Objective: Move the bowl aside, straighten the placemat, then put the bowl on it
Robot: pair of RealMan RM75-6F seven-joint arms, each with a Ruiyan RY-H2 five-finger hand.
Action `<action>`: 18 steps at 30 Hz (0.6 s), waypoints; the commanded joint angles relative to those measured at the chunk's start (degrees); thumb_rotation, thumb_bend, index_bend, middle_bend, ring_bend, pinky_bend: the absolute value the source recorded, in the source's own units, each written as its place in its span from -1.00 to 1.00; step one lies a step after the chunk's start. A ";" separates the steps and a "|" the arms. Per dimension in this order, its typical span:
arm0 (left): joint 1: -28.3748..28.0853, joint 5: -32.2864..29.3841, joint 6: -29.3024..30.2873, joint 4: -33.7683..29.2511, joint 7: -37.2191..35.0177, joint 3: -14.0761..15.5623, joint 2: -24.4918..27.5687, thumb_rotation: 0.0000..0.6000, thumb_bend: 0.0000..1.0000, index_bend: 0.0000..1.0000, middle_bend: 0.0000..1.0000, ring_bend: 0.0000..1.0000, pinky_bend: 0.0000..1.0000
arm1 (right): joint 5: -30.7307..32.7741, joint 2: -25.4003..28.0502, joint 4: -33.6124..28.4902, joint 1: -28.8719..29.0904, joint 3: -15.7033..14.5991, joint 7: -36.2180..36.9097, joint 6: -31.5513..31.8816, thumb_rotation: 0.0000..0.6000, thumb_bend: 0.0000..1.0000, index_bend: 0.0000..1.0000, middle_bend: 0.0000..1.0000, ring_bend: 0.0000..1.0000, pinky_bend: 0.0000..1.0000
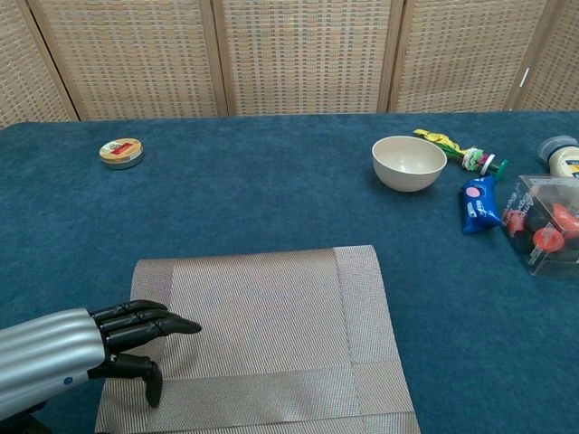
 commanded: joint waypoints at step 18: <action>-0.37 -1.86 -0.55 0.25 -0.74 -1.19 -1.05 1.00 -0.04 -0.01 -1.00 -1.00 -1.00 | -0.28 0.24 -0.16 -0.07 0.05 0.86 0.00 1.00 -1.00 -0.95 -1.00 -1.00 -1.00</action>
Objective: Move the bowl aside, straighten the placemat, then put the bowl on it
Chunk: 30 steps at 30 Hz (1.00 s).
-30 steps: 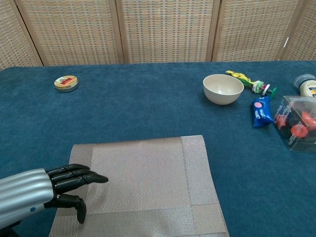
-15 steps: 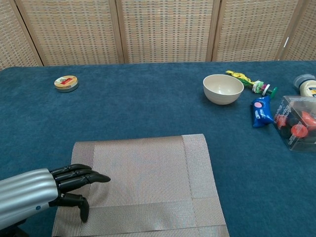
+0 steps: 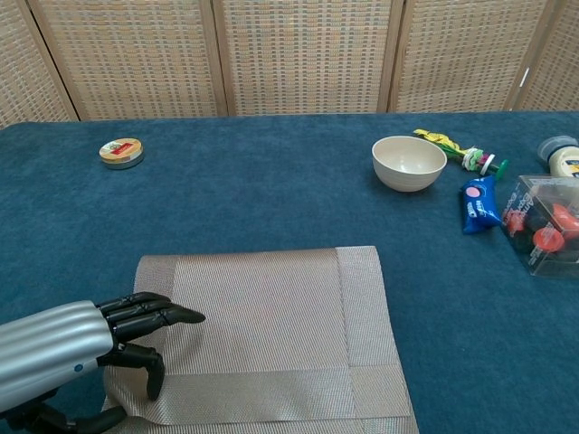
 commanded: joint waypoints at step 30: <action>-12.69 -44.44 -21.28 -23.95 -4.81 -31.95 11.78 1.00 0.22 0.66 -1.00 -1.00 -1.00 | -0.96 -0.34 -0.32 -0.11 -0.15 -1.34 0.53 1.00 -1.00 -0.94 -1.00 -1.00 -1.00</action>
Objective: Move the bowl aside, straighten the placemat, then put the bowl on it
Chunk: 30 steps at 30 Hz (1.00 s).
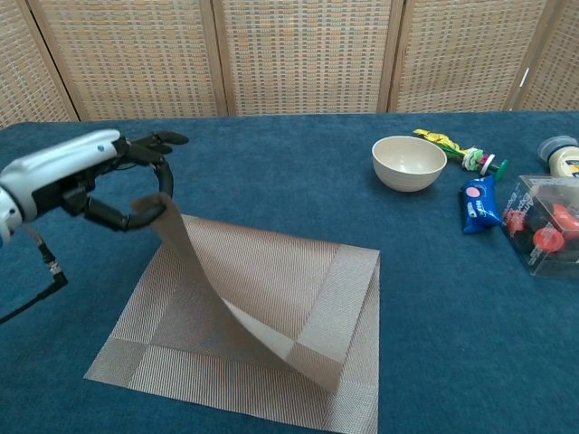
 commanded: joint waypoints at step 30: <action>-13.91 -50.91 -13.28 21.62 29.63 -18.22 0.31 1.00 -1.00 -1.00 -1.00 -1.00 -1.00 | 0.32 -0.76 0.04 0.42 0.14 -2.07 -0.66 1.00 -1.00 -0.94 -1.00 -1.00 -1.00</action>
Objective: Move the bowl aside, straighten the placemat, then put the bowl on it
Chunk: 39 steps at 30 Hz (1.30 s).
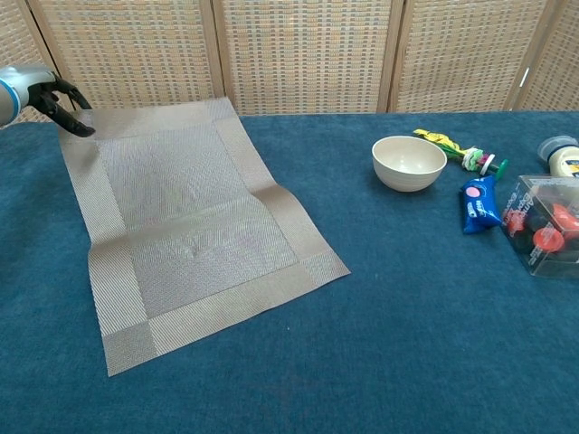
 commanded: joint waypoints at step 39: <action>35.53 47.00 39.38 -51.16 -3.71 23.02 31.19 1.00 -1.00 -1.00 -1.00 -1.00 -1.00 | -7.98 -3.34 -0.65 25.24 2.31 -3.53 -30.09 1.00 -1.00 -0.89 -1.00 -1.00 -1.00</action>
